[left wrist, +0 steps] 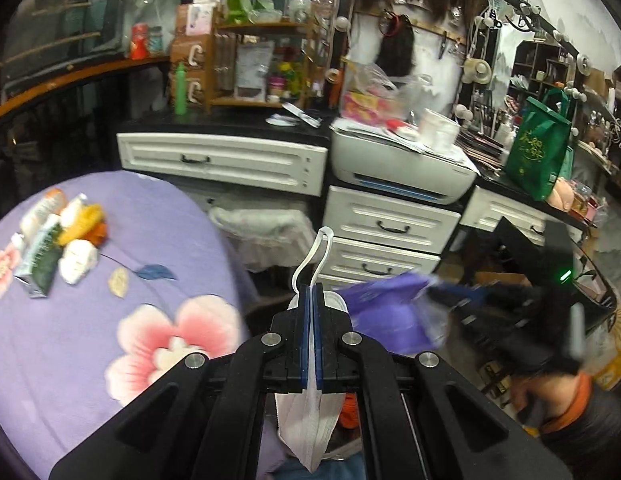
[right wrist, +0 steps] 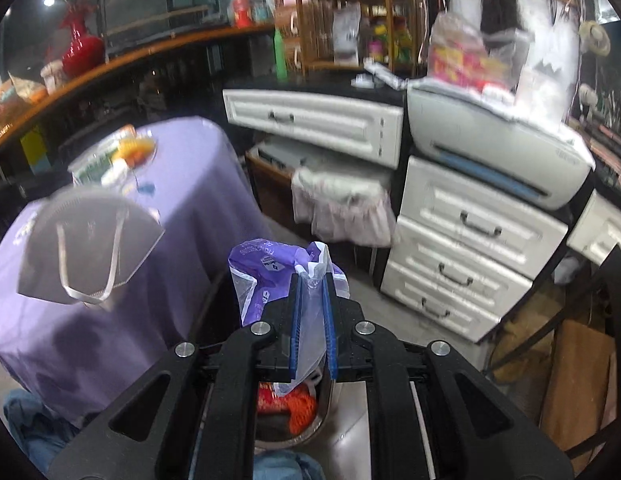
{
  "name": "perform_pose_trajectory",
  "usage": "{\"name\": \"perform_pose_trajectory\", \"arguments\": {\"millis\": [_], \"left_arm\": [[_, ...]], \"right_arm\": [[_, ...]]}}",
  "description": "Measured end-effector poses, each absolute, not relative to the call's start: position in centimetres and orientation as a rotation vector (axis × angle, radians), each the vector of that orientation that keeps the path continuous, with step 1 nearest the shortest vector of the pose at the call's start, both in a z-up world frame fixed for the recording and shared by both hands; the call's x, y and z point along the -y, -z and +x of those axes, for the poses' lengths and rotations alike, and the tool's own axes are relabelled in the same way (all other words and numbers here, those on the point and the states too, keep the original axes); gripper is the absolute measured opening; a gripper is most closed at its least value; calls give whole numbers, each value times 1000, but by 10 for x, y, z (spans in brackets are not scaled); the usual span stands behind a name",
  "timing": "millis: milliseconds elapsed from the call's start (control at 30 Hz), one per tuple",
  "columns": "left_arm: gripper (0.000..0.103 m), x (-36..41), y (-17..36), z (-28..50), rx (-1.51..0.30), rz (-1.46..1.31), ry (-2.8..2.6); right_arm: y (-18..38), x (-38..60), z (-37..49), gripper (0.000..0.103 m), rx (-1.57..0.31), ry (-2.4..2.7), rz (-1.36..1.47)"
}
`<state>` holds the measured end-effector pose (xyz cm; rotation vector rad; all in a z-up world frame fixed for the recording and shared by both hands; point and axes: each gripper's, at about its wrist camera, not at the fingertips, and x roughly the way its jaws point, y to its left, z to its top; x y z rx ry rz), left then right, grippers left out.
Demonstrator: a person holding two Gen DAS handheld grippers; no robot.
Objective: Collect trash
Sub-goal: 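Carry the purple bag to the bin and release it with the right tool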
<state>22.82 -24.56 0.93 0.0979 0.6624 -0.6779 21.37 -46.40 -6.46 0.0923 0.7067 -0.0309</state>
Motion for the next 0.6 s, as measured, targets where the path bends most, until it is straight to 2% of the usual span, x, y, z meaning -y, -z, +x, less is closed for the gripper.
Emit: {"name": "perform_pose_trajectory", "arguments": {"millis": [267, 300, 367, 400, 433, 600], "left_arm": [[3, 273, 19, 228, -731, 114, 700], [3, 276, 25, 228, -741, 119, 701], [3, 278, 33, 229, -757, 124, 698], [3, 279, 36, 229, -762, 124, 697], [3, 280, 41, 229, -771, 127, 694], [3, 287, 59, 223, -802, 160, 700]], "right_arm": [[119, 455, 231, 14, -789, 14, 134], [125, 453, 234, 20, -800, 3, 141], [135, 448, 239, 41, -811, -2, 155], [138, 447, 241, 61, -811, 4, 158], [141, 446, 241, 69, -806, 20, 161], [141, 455, 231, 70, -781, 58, 193]]}}
